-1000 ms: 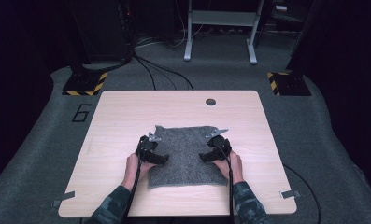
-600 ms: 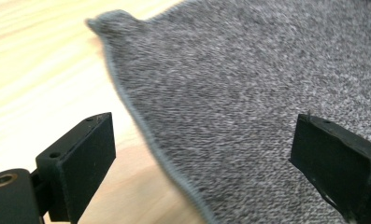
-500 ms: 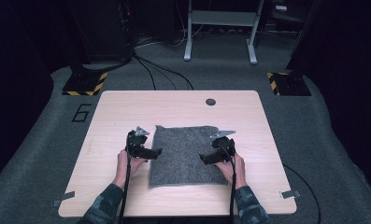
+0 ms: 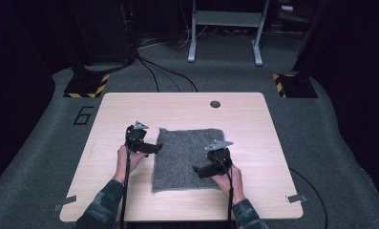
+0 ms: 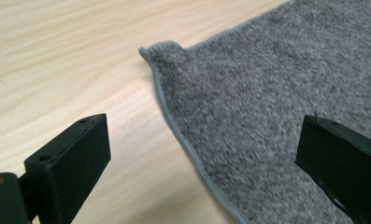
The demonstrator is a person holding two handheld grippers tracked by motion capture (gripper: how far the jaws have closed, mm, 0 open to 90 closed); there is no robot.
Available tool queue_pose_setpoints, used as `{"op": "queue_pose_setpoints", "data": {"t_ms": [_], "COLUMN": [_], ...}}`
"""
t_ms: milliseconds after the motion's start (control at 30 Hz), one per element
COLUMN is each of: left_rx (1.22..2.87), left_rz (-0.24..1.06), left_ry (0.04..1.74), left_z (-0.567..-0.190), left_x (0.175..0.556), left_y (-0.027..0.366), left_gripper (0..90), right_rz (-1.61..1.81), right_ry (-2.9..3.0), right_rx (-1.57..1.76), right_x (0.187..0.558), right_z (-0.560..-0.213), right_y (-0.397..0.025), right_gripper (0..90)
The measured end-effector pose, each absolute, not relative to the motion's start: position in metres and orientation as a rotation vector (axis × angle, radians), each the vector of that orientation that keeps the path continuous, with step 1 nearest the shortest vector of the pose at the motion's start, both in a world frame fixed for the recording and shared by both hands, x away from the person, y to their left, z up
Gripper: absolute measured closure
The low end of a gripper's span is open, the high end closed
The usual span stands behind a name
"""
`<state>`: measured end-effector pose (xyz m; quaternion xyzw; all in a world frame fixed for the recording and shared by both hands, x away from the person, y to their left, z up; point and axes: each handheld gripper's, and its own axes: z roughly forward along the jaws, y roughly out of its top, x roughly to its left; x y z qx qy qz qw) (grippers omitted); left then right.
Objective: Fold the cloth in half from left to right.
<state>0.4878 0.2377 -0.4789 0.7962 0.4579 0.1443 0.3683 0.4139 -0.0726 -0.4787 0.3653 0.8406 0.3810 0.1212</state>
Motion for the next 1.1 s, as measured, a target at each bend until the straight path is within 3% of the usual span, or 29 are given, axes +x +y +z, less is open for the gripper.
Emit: {"op": "queue_pose_setpoints", "data": {"t_ms": [400,833,1000,1100], "left_rx": [2.070,2.097,2.088,2.081], "left_rz": [0.349,0.340,0.352,0.332], "left_ry": [1.209,1.218,1.212,1.232], "left_z": [-0.486,-0.495,-0.496,-0.498], "left_x": [0.516,0.547,0.555,0.560], "left_y": [0.238,0.229,0.225,0.223], "left_gripper": [3.7,12.5,15.1,16.7], "right_rz": [1.110,1.083,1.077,1.061], "right_ry": [2.539,2.642,2.660,2.662], "right_rx": [0.938,0.743,0.670,0.630], "right_x": [0.393,0.373,0.365,0.360], "right_z": [-0.484,-0.494,-0.497,-0.497], "right_y": [-0.029,0.030,0.052,0.064], "right_gripper": [1.7,7.9,16.3,27.0]}}
